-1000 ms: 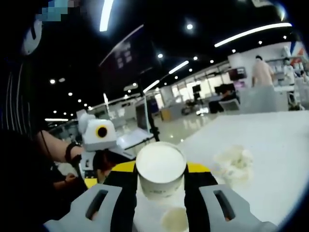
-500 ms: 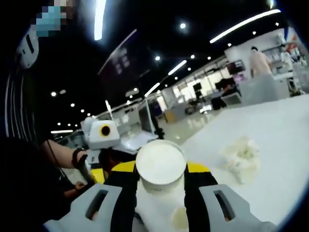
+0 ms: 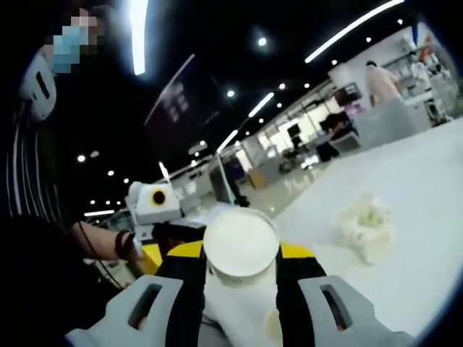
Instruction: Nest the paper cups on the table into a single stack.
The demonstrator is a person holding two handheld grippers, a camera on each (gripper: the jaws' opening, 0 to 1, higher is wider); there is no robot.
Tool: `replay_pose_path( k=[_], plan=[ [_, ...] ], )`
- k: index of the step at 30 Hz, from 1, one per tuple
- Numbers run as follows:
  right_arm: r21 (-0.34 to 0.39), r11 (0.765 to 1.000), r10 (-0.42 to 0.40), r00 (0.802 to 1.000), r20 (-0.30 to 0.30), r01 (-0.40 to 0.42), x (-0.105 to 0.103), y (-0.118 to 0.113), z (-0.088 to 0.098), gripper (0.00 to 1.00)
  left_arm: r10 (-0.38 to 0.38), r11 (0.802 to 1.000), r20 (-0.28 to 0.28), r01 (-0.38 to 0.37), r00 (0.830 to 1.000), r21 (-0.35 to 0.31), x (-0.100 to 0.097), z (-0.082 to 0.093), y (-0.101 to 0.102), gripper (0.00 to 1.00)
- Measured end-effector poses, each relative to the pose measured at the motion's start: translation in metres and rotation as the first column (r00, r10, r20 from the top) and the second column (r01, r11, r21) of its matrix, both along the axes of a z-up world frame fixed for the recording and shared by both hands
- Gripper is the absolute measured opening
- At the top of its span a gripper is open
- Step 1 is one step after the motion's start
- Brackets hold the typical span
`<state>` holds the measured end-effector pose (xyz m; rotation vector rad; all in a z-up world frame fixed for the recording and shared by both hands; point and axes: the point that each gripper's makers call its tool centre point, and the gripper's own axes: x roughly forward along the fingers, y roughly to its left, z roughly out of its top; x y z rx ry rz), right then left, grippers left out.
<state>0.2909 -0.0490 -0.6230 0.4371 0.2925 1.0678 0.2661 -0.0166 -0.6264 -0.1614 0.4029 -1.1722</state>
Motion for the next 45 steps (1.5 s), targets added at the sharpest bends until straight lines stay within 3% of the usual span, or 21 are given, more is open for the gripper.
replay_pose_path(
  k=[22, 45],
  plan=[
    [0.066, 0.997, 0.051, 0.998, -0.04, -0.049, -0.015, 0.0, -0.001, 0.34, 0.01, 0.999, -0.001, -0.01, 1.0, -0.046, -0.002, 0.005, 0.008, 0.21],
    [0.09, 0.993, 0.089, 0.993, -0.082, -0.082, -0.021, 0.004, -0.006, 0.34, 0.01, 0.998, -0.028, -0.012, 1.0, -0.064, -0.002, 0.004, 0.012, 0.12]
  ],
)
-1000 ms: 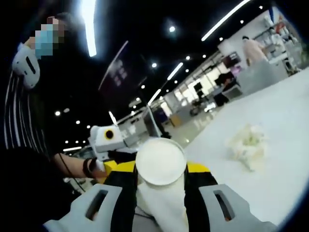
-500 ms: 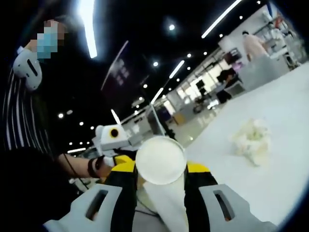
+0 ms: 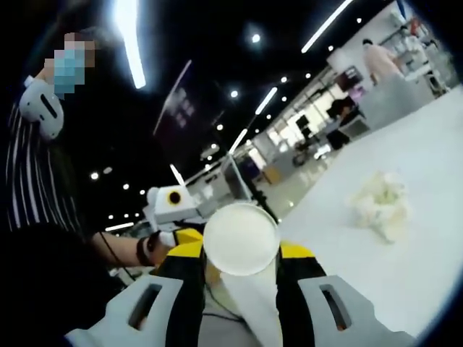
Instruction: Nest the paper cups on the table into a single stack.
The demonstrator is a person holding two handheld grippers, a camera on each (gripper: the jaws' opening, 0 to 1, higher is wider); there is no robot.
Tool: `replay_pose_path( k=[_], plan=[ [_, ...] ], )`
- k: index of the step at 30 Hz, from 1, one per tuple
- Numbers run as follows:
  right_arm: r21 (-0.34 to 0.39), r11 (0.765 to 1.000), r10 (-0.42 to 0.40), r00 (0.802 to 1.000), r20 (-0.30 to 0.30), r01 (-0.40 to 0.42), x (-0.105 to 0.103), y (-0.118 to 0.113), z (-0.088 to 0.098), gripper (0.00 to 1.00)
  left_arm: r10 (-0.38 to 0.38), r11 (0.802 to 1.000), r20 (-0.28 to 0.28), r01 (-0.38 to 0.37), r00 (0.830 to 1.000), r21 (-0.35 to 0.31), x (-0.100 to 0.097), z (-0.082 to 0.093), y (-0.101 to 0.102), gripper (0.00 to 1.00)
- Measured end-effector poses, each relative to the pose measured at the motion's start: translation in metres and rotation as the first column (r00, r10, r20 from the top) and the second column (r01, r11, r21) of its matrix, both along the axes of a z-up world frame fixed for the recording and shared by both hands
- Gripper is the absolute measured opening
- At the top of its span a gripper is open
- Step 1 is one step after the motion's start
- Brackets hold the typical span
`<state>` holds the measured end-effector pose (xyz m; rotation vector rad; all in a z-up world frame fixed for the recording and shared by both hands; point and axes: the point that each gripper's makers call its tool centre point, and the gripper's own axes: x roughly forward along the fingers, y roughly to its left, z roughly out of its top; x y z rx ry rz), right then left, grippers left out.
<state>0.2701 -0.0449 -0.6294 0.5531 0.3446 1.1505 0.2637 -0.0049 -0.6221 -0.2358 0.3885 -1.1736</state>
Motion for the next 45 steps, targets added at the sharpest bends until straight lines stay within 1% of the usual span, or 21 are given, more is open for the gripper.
replay_pose_path(
  k=[4, 7, 10, 15, 17, 21, 24, 28, 31, 34, 45],
  plan=[
    [0.02, 1.0, 0.005, 1.0, -0.01, -0.004, 0.0, 0.0, 0.001, 0.34, -0.008, 1.0, 0.004, 0.008, 1.0, -0.013, -0.001, 0.004, 0.0, 0.11],
    [0.035, 0.999, 0.01, 1.0, -0.018, -0.009, -0.002, 0.0, 0.003, 0.34, -0.023, 1.0, 0.033, 0.023, 0.999, 0.002, -0.002, 0.006, 0.0, 0.1],
    [0.043, 0.999, 0.02, 1.0, -0.016, -0.019, -0.004, 0.001, 0.004, 0.34, -0.035, 0.999, 0.026, 0.035, 0.999, 0.001, -0.004, 0.009, 0.0, 0.09],
    [0.065, 0.997, 0.034, 0.999, -0.023, -0.033, -0.006, 0.001, 0.007, 0.34, -0.051, 0.999, 0.039, 0.051, 0.998, -0.004, -0.006, 0.017, -0.001, 0.08],
    [0.084, 0.996, 0.039, 0.999, -0.032, -0.036, -0.006, 0.001, 0.009, 0.34, -0.058, 0.998, 0.04, 0.058, 0.998, -0.009, -0.007, 0.02, -0.002, 0.07],
    [0.096, 0.994, 0.049, 0.998, -0.037, -0.045, -0.007, 0.0, 0.01, 0.34, -0.075, 0.997, 0.04, 0.076, 0.996, -0.013, -0.01, 0.023, -0.003, 0.06],
    [0.102, 0.993, 0.06, 0.997, -0.037, -0.056, -0.009, 0.001, 0.011, 0.34, -0.094, 0.995, 0.047, 0.095, 0.994, -0.016, -0.013, 0.026, -0.004, 0.04],
    [0.102, 0.993, 0.067, 0.997, -0.037, -0.062, -0.009, 0.001, 0.011, 0.35, -0.115, 0.993, 0.028, 0.116, 0.993, -0.029, -0.016, 0.027, -0.006, 0.02],
    [0.103, 0.993, 0.062, 0.997, -0.036, -0.058, -0.008, 0.0, 0.011, 0.34, -0.131, 0.991, 0.029, 0.132, 0.991, -0.031, -0.019, 0.029, -0.009, 0.0],
    [0.104, 0.993, 0.063, 0.997, -0.039, -0.059, -0.009, 0.0, 0.011, 0.33, -0.135, 0.99, 0.045, 0.136, 0.99, -0.02, -0.02, 0.028, -0.009, 0.0],
    [0.107, 0.993, 0.063, 0.997, -0.038, -0.059, -0.008, 0.001, 0.011, 0.33, -0.138, 0.99, 0.036, 0.139, 0.99, -0.018, -0.019, 0.028, -0.008, 0.0]
  ],
)
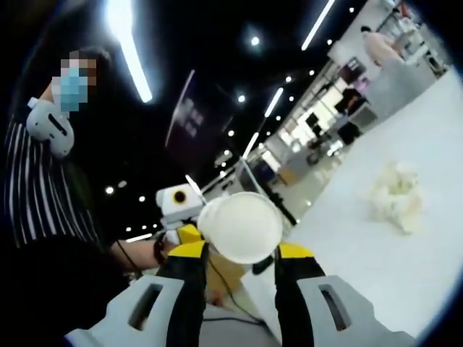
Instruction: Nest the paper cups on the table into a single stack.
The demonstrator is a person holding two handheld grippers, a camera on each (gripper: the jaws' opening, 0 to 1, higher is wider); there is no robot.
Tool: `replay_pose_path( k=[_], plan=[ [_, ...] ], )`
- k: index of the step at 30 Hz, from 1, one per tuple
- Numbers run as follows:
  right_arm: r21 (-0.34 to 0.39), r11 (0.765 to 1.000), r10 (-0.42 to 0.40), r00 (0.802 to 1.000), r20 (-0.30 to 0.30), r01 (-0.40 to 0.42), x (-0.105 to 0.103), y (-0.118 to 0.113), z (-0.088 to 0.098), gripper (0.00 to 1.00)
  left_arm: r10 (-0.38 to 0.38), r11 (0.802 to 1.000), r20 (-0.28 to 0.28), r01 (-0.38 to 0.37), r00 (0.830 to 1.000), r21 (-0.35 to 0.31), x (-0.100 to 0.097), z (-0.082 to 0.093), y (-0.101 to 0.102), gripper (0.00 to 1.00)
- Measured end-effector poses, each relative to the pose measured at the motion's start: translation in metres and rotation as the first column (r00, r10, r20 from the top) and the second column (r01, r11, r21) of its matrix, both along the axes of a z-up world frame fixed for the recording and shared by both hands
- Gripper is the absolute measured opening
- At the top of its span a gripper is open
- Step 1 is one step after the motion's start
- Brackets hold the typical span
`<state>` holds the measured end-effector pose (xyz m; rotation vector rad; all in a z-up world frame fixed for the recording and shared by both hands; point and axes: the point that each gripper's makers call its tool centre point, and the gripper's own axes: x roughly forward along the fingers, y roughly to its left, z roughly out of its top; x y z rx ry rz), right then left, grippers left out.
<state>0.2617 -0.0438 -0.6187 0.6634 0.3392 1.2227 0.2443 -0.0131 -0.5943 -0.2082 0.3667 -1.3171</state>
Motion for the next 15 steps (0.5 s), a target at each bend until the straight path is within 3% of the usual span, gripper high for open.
replay_pose_path(
  k=[15],
  plan=[
    [0.005, 1.0, -0.019, 1.0, 0.009, 0.019, 0.0015, -0.0036, 0.0019, 0.36, -0.002, 1.0, 0.006, 0.002, 1.0, 0.014, -0.0007, -0.004, -0.0022, 0.0]
  ],
)
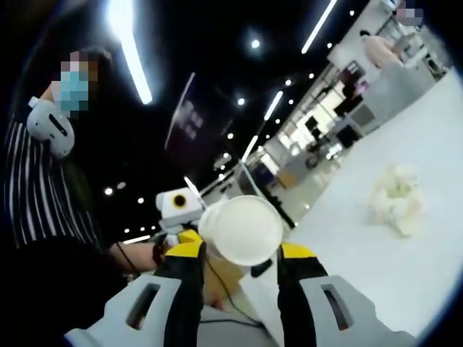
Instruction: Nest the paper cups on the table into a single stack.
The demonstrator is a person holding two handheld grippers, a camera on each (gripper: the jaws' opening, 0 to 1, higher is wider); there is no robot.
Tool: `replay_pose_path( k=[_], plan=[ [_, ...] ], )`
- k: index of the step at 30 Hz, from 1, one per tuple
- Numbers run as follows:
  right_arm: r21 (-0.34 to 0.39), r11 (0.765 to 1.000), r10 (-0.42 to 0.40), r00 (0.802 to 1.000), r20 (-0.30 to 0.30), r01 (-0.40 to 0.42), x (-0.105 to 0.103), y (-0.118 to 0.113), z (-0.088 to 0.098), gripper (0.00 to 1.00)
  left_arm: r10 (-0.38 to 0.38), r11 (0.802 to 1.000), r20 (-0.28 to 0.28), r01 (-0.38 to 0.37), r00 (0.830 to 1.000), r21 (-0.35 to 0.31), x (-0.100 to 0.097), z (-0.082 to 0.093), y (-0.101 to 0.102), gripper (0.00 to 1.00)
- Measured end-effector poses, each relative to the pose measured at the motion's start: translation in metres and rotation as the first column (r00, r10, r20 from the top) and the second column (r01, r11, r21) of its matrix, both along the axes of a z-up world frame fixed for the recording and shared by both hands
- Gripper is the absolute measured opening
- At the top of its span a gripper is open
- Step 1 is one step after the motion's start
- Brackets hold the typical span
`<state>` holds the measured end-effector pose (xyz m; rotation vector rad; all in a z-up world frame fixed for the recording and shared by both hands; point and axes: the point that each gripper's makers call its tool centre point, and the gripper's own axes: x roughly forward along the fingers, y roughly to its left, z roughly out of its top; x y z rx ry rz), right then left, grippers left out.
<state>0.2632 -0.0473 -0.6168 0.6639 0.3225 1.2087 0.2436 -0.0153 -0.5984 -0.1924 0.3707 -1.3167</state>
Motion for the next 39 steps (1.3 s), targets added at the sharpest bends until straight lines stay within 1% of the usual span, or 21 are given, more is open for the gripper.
replay_pose_path(
  k=[6, 13, 17, 23, 31, 37, 39],
  plan=[
    [0.011, 1.0, -0.009, 1.0, -0.006, 0.009, 0.0, -0.003, 0.001, 0.38, 0.0, 1.0, 0.0, 0.0, 1.0, 0.006, -0.001, -0.001, 0.0, 0.0],
    [0.018, 0.999, -0.035, 0.999, 0.008, 0.034, 0.004, -0.008, 0.004, 0.39, -0.002, 1.0, -0.009, 0.002, 1.0, 0.017, -0.003, -0.004, 0.001, 0.0],
    [0.002, 0.999, -0.037, 0.999, 0.023, 0.037, 0.006, -0.01, 0.005, 0.43, -0.003, 1.0, -0.011, 0.003, 1.0, 0.02, -0.003, -0.006, 0.001, 0.0],
    [0.004, 0.998, -0.059, 0.998, 0.035, 0.059, 0.01, -0.014, 0.007, 0.46, 0.002, 1.0, -0.014, -0.001, 1.0, 0.027, -0.002, -0.007, 0.001, 0.0],
    [-0.042, 0.996, -0.075, 0.995, 0.066, 0.078, 0.013, -0.022, 0.002, 0.48, -0.006, 0.999, -0.015, 0.006, 1.0, 0.034, -0.003, -0.008, 0.001, 0.0],
    [-0.059, 0.993, -0.096, 0.993, 0.075, 0.1, 0.016, -0.028, 0.001, 0.5, -0.002, 0.999, -0.02, 0.003, 1.0, 0.051, -0.003, -0.013, 0.004, 0.0],
    [-0.08, 0.99, -0.11, 0.99, 0.085, 0.117, 0.018, -0.033, -0.001, 0.5, 0.003, 0.999, -0.024, -0.001, 1.0, 0.054, -0.002, -0.014, 0.005, 0.0]
  ],
)
